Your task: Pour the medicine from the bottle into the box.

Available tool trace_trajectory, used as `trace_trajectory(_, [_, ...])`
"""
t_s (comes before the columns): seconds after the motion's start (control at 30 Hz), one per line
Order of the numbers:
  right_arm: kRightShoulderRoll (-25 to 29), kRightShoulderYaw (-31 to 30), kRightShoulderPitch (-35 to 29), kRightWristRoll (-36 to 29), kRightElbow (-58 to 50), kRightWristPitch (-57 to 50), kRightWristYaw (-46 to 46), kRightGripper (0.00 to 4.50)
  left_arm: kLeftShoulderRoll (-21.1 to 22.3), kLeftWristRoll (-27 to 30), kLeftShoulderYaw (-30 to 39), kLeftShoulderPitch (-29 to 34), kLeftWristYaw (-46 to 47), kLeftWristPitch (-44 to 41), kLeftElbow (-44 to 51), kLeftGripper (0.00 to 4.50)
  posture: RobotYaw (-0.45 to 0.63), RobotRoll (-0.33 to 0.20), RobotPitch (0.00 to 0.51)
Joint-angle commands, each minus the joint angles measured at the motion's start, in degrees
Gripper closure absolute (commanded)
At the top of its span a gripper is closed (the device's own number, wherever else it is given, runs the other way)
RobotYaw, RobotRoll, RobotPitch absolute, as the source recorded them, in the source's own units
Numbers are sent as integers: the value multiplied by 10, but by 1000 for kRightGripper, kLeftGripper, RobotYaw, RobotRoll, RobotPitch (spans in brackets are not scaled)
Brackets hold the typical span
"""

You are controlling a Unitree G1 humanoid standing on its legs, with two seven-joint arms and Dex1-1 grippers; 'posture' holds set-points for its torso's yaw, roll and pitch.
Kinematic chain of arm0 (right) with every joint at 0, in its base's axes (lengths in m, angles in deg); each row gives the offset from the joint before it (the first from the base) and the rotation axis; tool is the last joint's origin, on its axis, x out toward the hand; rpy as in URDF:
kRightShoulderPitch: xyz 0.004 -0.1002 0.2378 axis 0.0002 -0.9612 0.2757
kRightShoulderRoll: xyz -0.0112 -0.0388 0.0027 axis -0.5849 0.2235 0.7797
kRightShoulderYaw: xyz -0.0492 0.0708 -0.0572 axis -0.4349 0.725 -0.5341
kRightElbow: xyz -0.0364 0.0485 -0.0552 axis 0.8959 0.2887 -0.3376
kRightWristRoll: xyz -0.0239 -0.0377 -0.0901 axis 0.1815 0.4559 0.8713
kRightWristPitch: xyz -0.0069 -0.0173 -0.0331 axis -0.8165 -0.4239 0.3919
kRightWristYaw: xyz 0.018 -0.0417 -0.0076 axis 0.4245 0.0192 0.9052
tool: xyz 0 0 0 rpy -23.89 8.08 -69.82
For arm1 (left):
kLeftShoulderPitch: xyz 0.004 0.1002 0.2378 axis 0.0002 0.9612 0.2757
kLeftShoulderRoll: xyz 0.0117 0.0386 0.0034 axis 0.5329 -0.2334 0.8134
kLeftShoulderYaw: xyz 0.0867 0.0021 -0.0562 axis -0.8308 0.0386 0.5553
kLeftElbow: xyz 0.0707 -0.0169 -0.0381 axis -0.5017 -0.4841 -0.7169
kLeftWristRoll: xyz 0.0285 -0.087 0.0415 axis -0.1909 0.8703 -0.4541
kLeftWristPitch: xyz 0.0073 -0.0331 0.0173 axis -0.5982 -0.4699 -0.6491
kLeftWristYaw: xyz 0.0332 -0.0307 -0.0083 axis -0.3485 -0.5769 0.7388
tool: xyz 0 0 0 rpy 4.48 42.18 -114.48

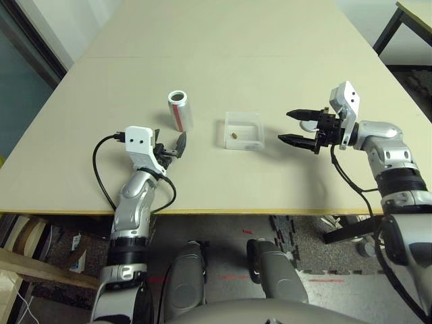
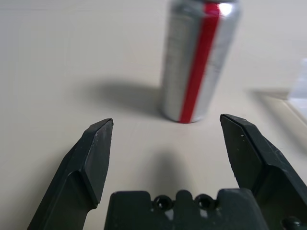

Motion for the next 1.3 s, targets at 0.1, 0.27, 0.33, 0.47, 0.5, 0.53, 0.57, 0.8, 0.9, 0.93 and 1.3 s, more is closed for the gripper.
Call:
trace_trajectory(0.1, [6,27,-1,6,17,-13,-69,0,58,28,53,-1,10,-66,35,23,-9,0,147])
trace_trajectory(0.27, [11,42,-11,14,19,-10,-130,0,139,38,106,-56,-3,-64,-36,23,-5,0,146])
trace_trajectory(0.33, [12,48,-13,18,18,-8,-159,0,167,38,117,-84,-9,-54,-83,23,-7,0,146])
trace_trajectory(0.47, [13,68,-13,30,22,-5,-249,0,219,21,119,-147,-30,-12,-195,23,-22,0,153])
trace_trajectory(0.5, [14,71,-15,32,22,-3,-264,0,226,18,117,-158,-33,-3,-214,23,-22,0,153])
trace_trajectory(0.53, [15,76,-16,33,21,-3,-279,0,233,17,115,-169,-38,5,-235,23,-29,0,158])
trace_trajectory(0.57, [15,80,-17,33,20,-4,-293,0,239,15,114,-179,-43,13,-255,23,-36,0,163])
trace_trajectory(0.8, [35,114,-37,37,13,1,-380,0,279,-4,101,-265,-61,76,-413,23,-70,0,182])
trace_trajectory(0.9, [45,125,-46,39,14,8,-402,0,291,-14,95,-300,-66,102,-474,23,-85,0,189])
trace_trajectory(0.93, [48,127,-48,39,15,10,-407,0,294,-16,92,-308,-67,109,-491,23,-89,0,190])
trace_trajectory(1.3, [60,158,-67,29,14,22,-427,0,306,-28,79,-366,-68,156,-599,23,-124,0,198])
